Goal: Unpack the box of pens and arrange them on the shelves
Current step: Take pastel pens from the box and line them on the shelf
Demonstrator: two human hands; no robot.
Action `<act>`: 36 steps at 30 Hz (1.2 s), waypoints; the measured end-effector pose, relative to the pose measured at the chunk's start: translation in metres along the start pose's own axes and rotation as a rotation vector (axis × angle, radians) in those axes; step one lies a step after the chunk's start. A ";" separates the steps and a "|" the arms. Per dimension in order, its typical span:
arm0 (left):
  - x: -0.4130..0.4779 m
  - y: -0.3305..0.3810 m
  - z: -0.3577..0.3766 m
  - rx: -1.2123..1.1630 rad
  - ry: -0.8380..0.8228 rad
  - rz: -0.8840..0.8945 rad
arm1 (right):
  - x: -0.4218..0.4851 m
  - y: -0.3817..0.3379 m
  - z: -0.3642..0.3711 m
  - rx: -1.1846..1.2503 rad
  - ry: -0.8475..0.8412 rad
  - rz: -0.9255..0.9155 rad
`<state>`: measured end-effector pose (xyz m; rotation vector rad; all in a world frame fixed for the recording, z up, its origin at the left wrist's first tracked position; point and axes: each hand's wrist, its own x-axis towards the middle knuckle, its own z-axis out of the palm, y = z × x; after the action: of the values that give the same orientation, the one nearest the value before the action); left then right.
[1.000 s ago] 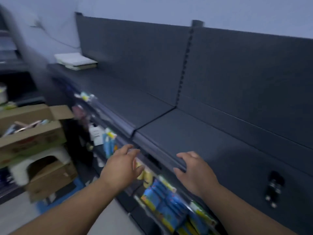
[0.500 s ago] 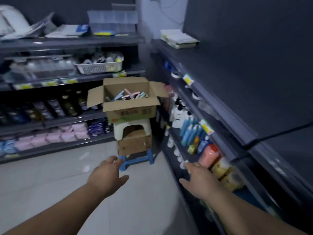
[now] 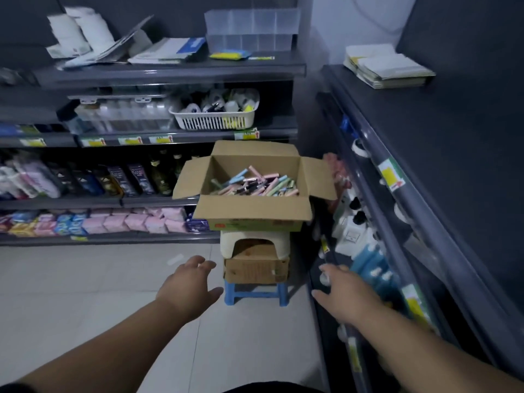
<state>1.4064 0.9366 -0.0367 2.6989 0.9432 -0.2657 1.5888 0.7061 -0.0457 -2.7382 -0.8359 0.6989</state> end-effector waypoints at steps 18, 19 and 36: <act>0.260 0.002 -0.056 -0.212 0.138 0.014 | 0.241 -0.066 -0.095 0.205 0.082 -0.096; 0.279 -0.004 -0.059 -0.213 0.121 0.031 | 0.255 -0.072 -0.095 0.211 0.073 -0.077; 0.422 -0.011 0.008 -0.101 -0.360 0.225 | 0.389 -0.093 -0.047 0.338 -0.153 0.243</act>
<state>1.7245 1.1880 -0.1551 2.5162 0.5295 -0.6122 1.8518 1.0011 -0.1241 -2.5212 -0.3680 1.0049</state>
